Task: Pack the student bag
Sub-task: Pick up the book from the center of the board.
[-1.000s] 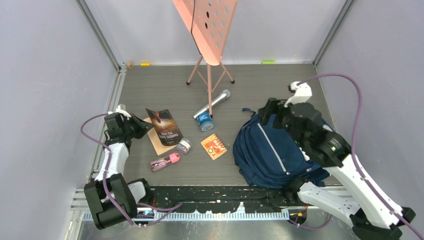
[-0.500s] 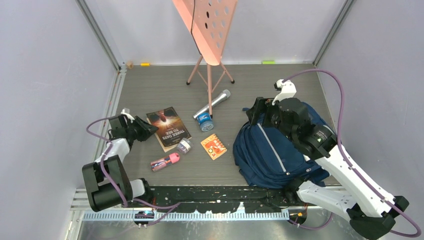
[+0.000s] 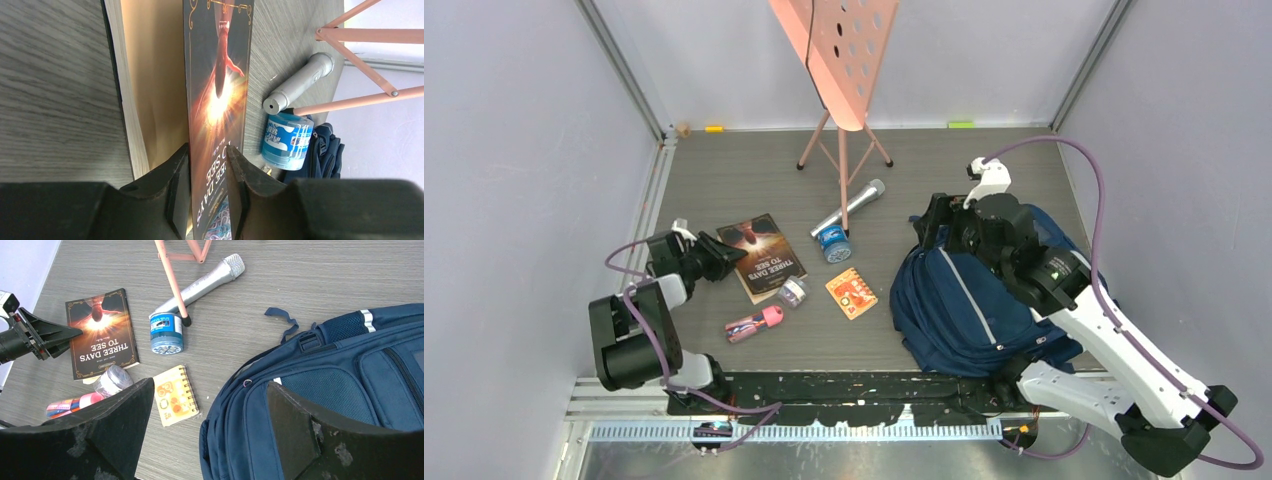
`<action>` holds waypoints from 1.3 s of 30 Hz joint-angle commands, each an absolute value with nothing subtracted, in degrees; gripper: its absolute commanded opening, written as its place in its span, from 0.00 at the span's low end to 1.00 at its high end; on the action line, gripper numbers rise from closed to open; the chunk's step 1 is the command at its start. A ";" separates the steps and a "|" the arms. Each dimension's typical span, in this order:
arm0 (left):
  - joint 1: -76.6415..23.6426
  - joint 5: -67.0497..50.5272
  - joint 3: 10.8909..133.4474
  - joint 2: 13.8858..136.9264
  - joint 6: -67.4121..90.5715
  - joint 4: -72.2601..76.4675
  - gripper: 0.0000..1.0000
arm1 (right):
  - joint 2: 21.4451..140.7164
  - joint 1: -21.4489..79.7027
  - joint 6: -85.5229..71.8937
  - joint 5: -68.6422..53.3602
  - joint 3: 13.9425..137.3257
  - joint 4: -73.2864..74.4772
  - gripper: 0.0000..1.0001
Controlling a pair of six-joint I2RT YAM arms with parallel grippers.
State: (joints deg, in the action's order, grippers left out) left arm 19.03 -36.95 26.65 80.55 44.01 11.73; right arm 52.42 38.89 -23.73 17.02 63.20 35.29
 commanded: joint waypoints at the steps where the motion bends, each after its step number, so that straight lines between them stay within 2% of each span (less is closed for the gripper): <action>1: 18.91 -40.12 27.13 83.24 46.26 20.04 0.34 | 53.69 39.02 -23.43 17.15 63.28 32.11 0.89; 7: 17.04 -42.18 27.63 88.70 49.17 27.12 0.35 | 55.18 39.26 -24.02 16.37 63.07 30.56 0.89; 9: 15.93 -42.17 27.91 90.75 49.85 28.60 0.33 | 55.41 39.40 -24.07 16.54 63.06 30.35 0.88; 12: 15.20 -42.98 28.22 91.89 51.13 31.09 0.14 | 55.46 39.53 -24.17 16.90 62.88 30.32 0.89; 15: 15.21 -43.02 29.10 89.15 51.59 30.51 0.01 | 55.31 39.55 -24.17 17.36 62.48 30.58 0.89; 30: 15.22 -47.05 45.23 63.54 45.68 1.02 0.00 | 53.58 39.64 -27.92 18.53 60.79 29.88 0.93; 39: 11.73 -56.24 48.47 51.24 47.55 -2.36 0.00 | 52.83 39.69 -35.86 8.56 56.83 21.40 0.93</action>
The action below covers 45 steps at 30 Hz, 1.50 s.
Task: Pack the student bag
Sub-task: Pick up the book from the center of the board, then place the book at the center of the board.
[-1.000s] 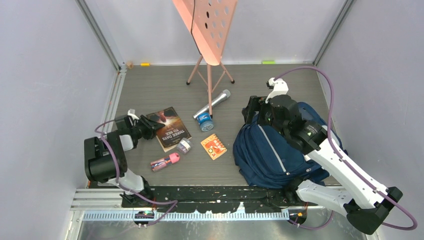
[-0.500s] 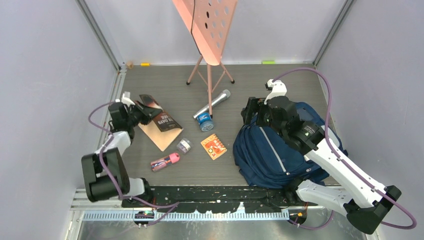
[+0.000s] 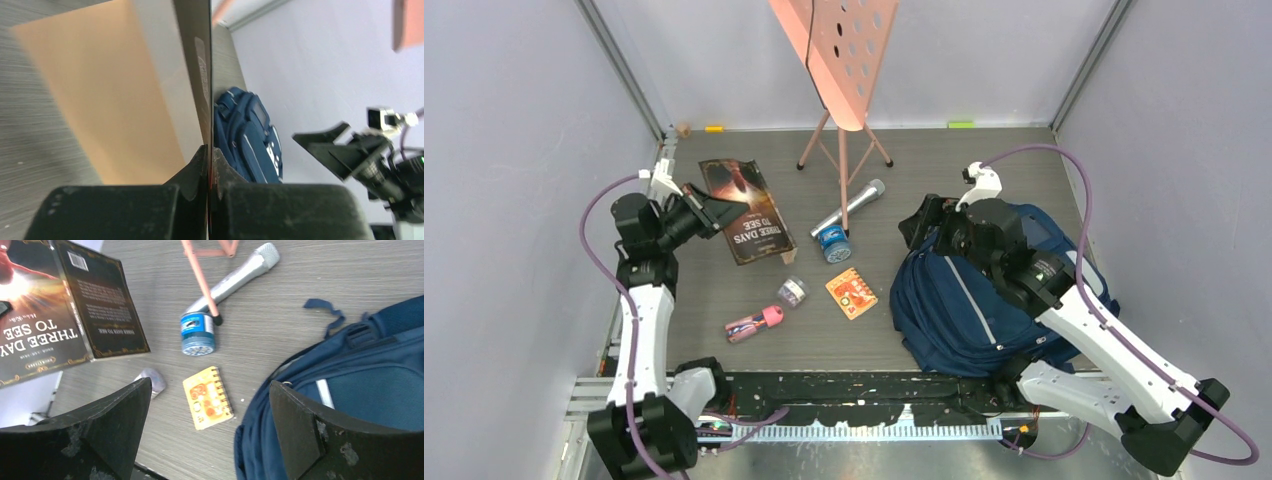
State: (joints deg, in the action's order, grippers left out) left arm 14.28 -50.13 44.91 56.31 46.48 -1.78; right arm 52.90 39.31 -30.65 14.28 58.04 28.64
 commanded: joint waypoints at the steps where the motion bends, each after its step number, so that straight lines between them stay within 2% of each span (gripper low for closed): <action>1: 10.29 -56.00 48.77 50.41 47.75 -2.81 0.00 | 53.00 39.83 -36.87 7.71 56.63 20.09 0.93; 14: -14.20 -39.86 47.28 46.69 50.74 -2.81 0.00 | 50.57 42.09 -39.47 7.42 54.93 23.69 0.93; 21: -25.93 -33.21 41.98 50.75 53.43 6.87 0.00 | 49.44 42.16 -39.00 9.42 53.48 27.40 0.93; 28: -38.65 -29.72 42.55 61.35 53.01 15.59 0.00 | 48.40 42.19 -38.59 11.60 52.99 30.84 0.93; 36: -45.30 -28.07 42.37 70.93 53.09 24.52 0.00 | 48.22 42.19 -38.91 12.08 50.97 32.18 0.93; 45: -45.62 -25.26 34.63 74.36 51.77 30.85 0.00 | 50.27 42.43 -38.84 12.56 47.86 31.55 0.93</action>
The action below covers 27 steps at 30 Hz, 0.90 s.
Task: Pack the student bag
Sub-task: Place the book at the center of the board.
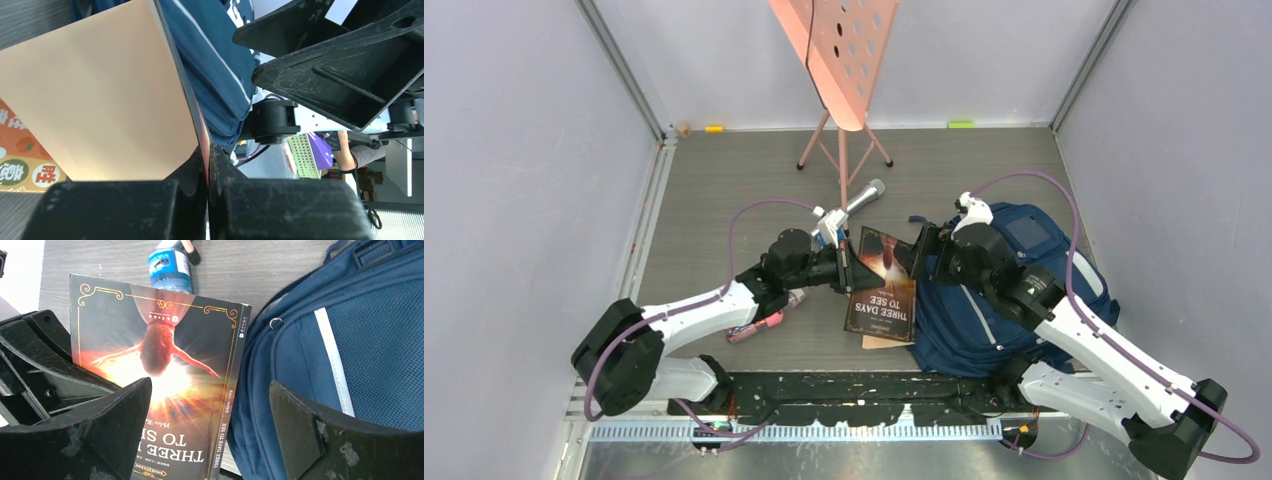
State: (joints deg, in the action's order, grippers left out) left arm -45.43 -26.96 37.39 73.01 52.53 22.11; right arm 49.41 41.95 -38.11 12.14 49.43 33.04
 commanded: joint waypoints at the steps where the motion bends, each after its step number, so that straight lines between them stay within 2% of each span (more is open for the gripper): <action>1: -45.62 -25.57 33.56 75.22 52.00 32.56 0.00 | 50.40 42.51 -39.15 12.08 46.97 31.07 0.92; 6: -45.62 -26.78 29.59 79.09 53.11 38.90 0.00 | 51.30 42.94 -42.14 8.47 44.56 28.61 0.83; 15: -45.60 -27.20 26.24 83.86 53.52 47.32 0.00 | 49.76 43.31 -46.96 6.04 37.98 25.38 0.78; 27: -45.55 -28.08 24.56 88.77 52.37 51.36 0.00 | 51.43 42.69 -42.02 14.16 34.27 19.59 0.68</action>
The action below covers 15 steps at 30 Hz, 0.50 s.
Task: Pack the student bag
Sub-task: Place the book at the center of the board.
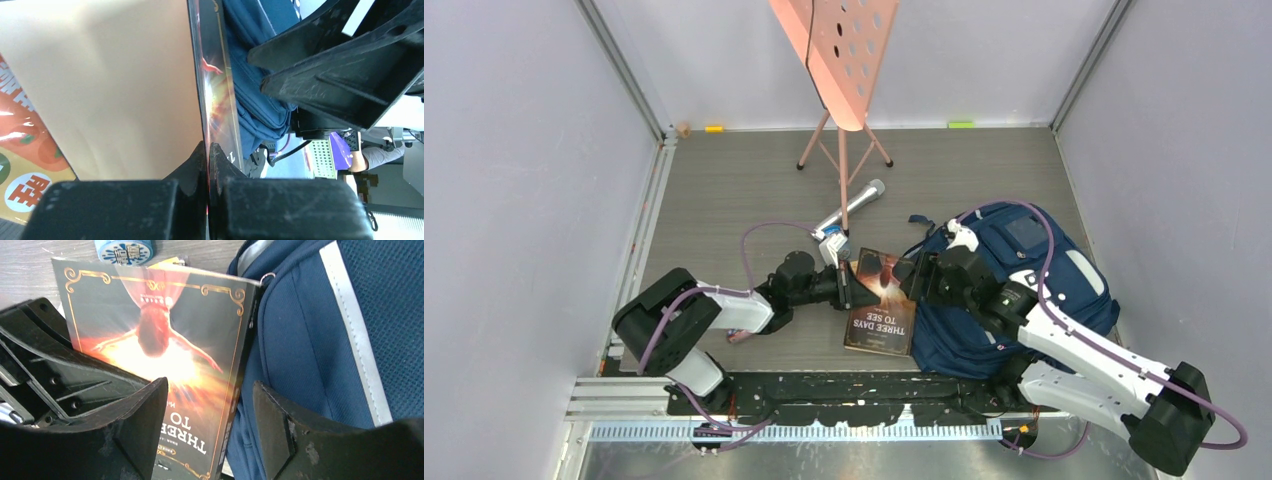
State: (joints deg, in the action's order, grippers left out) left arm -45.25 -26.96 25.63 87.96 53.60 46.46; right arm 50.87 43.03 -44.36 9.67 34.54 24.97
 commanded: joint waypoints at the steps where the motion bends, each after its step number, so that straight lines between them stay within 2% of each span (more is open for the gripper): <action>1: -45.53 -27.96 24.34 88.77 52.24 51.41 0.00 | 51.82 41.98 -41.88 14.07 33.97 19.11 0.68; 10: -45.55 -28.26 23.64 90.03 50.17 51.62 0.00 | 59.02 38.29 -39.56 7.61 32.53 9.30 0.64; 15: -45.52 -28.93 23.56 91.65 50.16 54.06 0.00 | 61.20 37.67 -38.88 -0.30 31.99 3.76 0.63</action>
